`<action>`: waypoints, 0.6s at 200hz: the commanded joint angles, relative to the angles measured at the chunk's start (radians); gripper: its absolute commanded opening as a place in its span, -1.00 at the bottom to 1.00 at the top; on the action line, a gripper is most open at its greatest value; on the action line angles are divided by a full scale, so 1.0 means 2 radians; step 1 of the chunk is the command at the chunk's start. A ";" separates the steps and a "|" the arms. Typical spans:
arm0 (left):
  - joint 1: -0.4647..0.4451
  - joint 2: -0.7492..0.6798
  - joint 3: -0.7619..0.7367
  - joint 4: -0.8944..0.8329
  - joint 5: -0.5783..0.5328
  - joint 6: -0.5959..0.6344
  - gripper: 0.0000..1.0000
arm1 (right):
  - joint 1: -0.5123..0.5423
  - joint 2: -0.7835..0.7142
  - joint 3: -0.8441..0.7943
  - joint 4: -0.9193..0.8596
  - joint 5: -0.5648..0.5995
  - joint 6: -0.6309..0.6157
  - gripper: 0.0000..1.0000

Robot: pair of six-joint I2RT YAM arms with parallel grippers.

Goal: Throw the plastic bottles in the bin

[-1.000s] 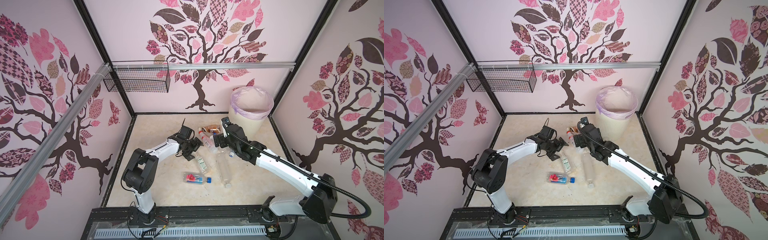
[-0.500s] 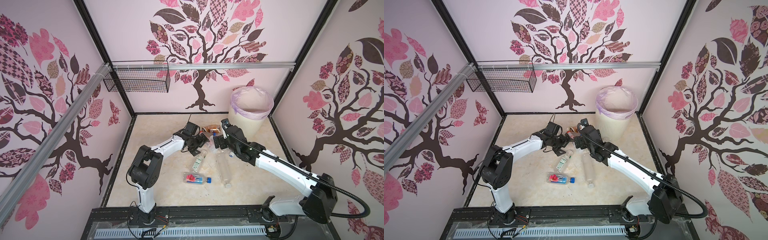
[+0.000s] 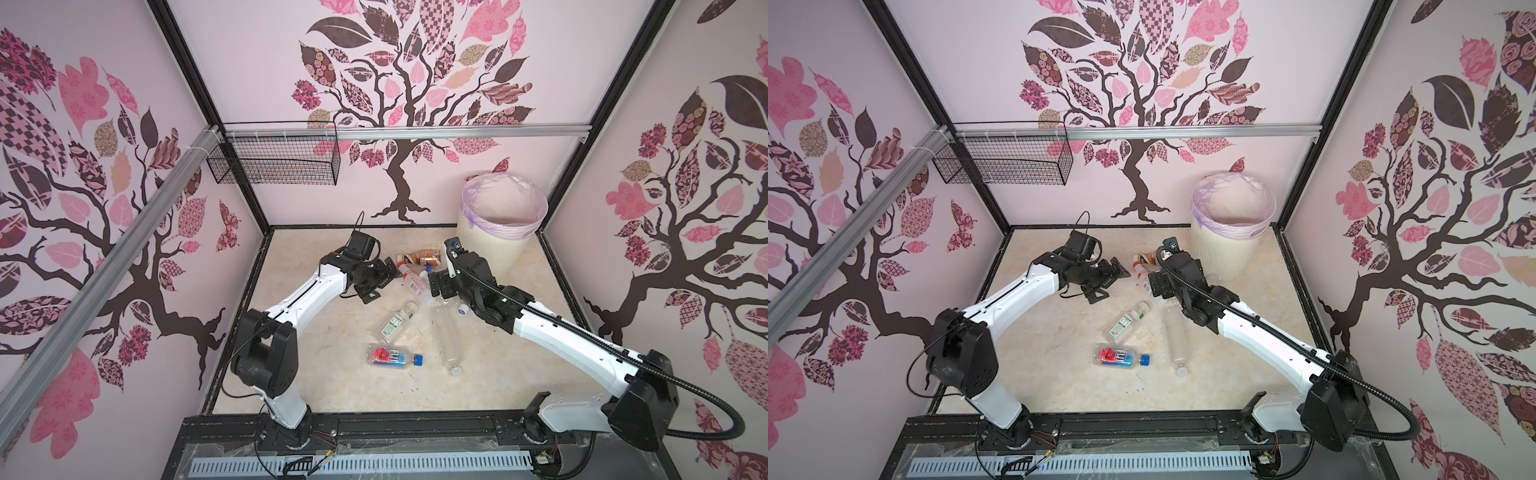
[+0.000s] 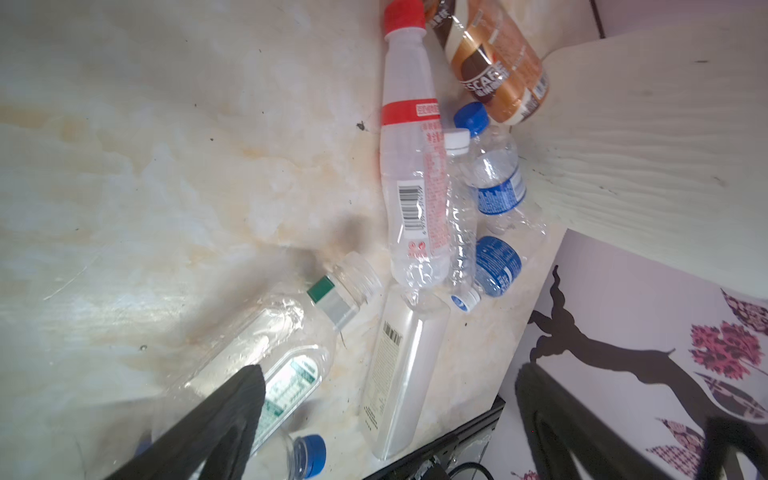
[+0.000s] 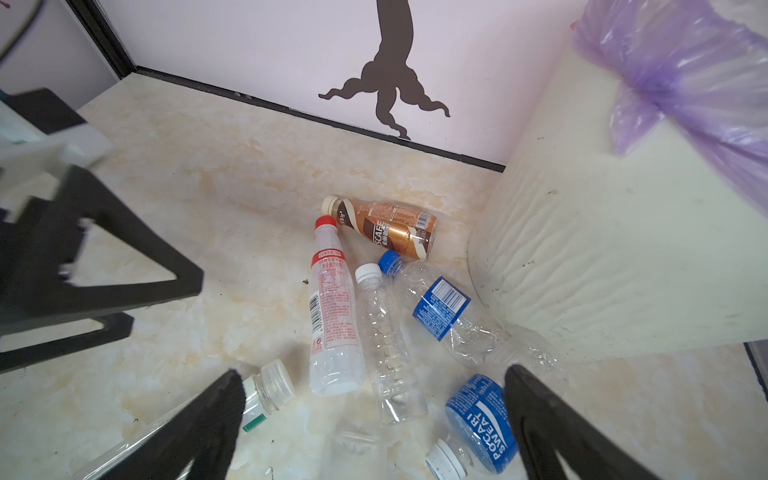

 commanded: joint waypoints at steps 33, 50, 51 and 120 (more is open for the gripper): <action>-0.007 -0.084 -0.081 -0.024 0.008 0.015 0.96 | 0.001 -0.010 0.010 0.009 -0.011 0.017 0.99; -0.014 -0.097 -0.100 -0.027 0.010 0.025 0.97 | 0.001 -0.014 0.008 0.007 -0.008 0.017 0.99; -0.015 -0.098 -0.100 -0.028 0.010 0.025 0.97 | 0.002 -0.015 0.007 0.007 -0.008 0.016 0.99; -0.088 -0.088 -0.074 -0.107 -0.080 0.126 0.97 | 0.001 -0.027 0.009 -0.004 0.013 0.021 0.99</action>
